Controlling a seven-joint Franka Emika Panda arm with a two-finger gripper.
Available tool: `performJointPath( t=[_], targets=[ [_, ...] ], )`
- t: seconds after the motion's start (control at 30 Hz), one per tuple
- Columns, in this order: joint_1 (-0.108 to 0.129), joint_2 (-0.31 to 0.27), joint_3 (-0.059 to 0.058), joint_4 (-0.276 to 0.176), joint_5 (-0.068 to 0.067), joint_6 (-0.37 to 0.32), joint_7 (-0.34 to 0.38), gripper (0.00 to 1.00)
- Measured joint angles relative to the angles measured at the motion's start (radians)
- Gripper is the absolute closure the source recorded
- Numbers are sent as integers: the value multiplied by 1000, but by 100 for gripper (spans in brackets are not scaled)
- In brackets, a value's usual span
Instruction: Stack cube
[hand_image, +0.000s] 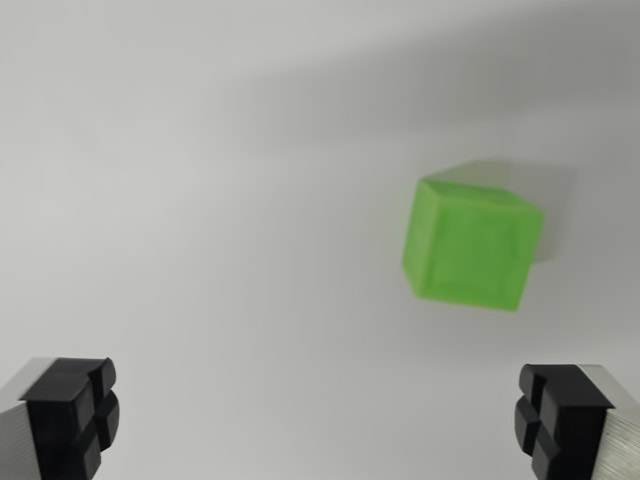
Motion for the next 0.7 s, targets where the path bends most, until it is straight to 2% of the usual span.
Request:
performJointPath(
  t=[0.37, 0.7],
  targets=[
    [-40, 47, -19, -31, 19, 73, -21, 0],
    [-83, 101, -31, -46, 42, 137, -46, 0]
  ],
)
